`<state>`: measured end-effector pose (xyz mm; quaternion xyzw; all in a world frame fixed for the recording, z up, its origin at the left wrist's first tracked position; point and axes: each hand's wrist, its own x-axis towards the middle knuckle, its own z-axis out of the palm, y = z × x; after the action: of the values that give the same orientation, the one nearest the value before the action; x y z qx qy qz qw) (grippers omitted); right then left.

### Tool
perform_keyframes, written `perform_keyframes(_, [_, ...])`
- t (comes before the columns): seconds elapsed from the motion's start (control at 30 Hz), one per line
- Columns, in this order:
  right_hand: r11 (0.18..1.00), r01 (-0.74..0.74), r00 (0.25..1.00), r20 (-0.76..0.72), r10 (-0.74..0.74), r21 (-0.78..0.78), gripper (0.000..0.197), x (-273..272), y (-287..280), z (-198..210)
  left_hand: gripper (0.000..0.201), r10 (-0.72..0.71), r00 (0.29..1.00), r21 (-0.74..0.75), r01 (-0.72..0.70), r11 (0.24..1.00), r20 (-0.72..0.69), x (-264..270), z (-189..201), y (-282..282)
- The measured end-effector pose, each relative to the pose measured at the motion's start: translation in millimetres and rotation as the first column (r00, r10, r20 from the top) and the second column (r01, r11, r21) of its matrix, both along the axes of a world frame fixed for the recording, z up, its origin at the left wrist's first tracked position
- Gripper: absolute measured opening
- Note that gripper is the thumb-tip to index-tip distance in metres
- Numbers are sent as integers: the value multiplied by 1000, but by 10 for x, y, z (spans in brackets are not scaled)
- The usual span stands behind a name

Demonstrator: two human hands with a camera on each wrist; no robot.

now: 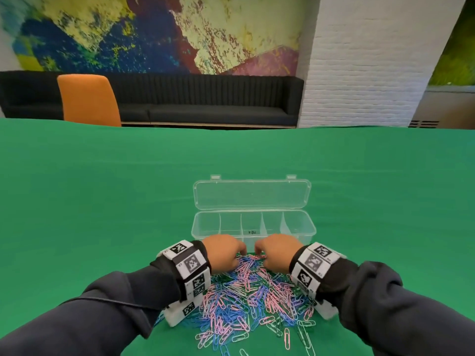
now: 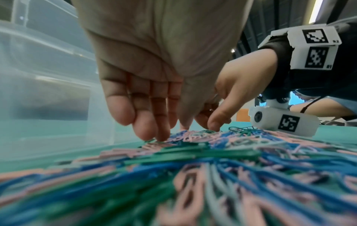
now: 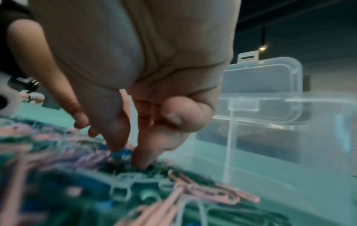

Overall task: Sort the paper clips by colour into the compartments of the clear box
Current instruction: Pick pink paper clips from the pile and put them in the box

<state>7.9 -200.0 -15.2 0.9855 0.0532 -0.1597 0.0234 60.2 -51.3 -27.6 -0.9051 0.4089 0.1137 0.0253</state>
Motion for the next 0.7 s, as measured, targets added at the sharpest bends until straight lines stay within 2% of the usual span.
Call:
perform_keyframes(0.2, [987, -57, 998, -2, 57, -153, 20, 132, 99, -101, 26, -23, 999, 137, 18, 990, 38, 21, 25, -116])
perform_keyframes(0.33, [988, -68, 998, -27, 65, -139, 22, 142, 34, -107, 22, -28, 1000, 167, 27, 986, 4, 8, 50, -149])
perform_keyframes(0.47, [998, -55, 998, -8, 55, -28, 17, 91, -43, -77, 21, -33, 999, 122, 36, 992, -29, -12, 75, -101])
perform_keyframes(0.7, [950, 62, 998, -45, -51, 307, 9, -8, -251, 21, 14, 37, 984, -157, -65, 985, -177, -14, 75, 88])
